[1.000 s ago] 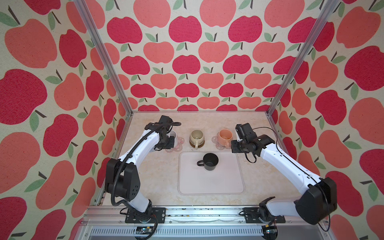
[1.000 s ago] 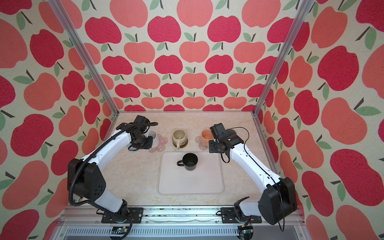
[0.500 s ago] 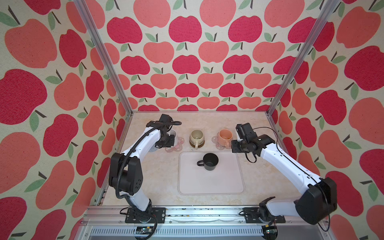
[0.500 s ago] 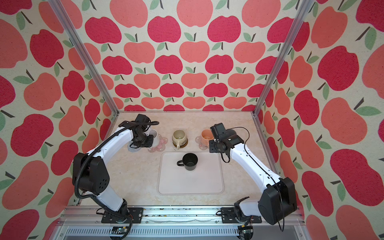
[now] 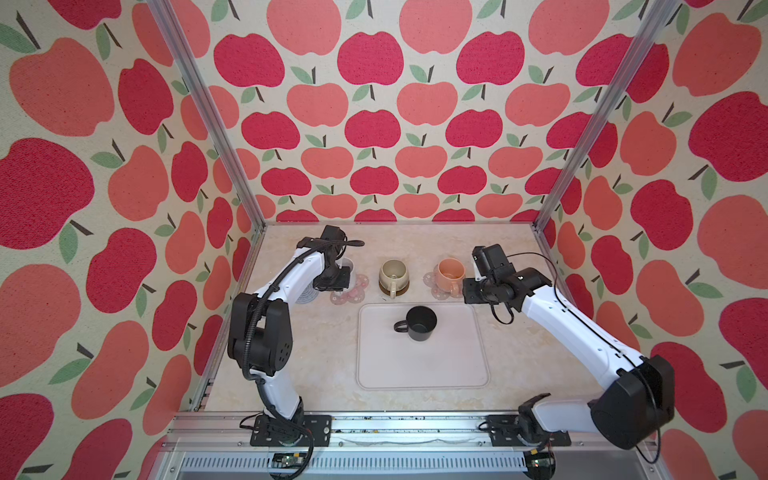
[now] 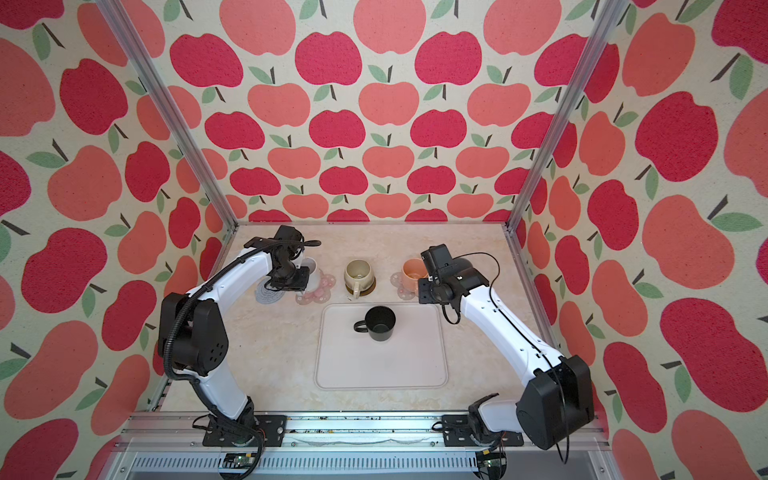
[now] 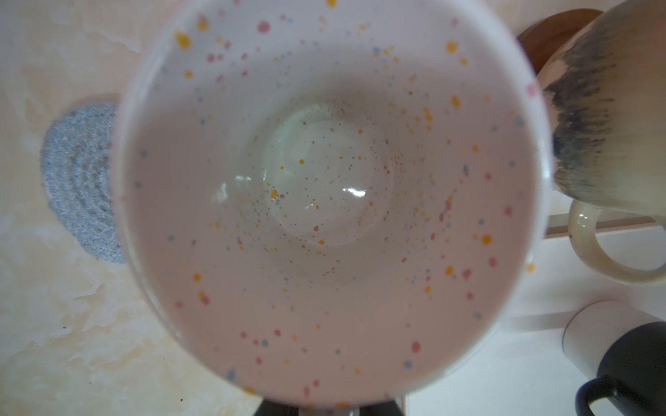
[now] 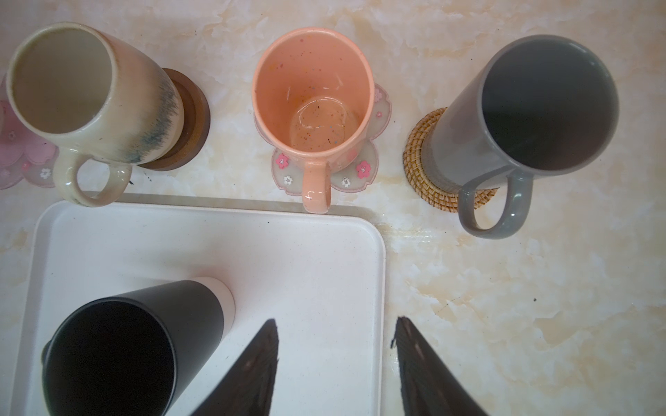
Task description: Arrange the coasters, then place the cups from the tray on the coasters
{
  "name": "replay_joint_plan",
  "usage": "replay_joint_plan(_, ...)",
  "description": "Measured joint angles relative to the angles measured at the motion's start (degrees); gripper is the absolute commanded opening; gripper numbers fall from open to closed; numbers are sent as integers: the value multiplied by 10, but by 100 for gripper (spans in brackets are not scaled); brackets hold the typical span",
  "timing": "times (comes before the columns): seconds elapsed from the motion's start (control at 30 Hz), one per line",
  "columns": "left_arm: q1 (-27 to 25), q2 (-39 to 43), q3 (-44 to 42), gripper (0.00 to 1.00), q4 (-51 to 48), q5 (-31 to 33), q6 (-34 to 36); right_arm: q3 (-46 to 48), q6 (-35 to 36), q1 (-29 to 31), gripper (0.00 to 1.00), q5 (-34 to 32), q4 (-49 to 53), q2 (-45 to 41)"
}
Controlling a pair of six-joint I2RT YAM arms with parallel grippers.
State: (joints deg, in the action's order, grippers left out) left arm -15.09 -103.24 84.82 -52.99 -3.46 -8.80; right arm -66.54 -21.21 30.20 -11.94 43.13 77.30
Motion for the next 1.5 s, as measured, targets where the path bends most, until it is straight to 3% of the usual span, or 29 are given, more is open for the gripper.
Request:
replay_joint_plan(0.87,7,-17,3,0,10,19,7,0,0,0,55,0,4,-7)
replay_joint_plan(1.2,106,56,-50,0,16,21,26,0,-5,0,55,7,4,-7)
replay_joint_plan(1.5,165,85,-90,0,23,19,54,0,-14,0,55,12,4,-10)
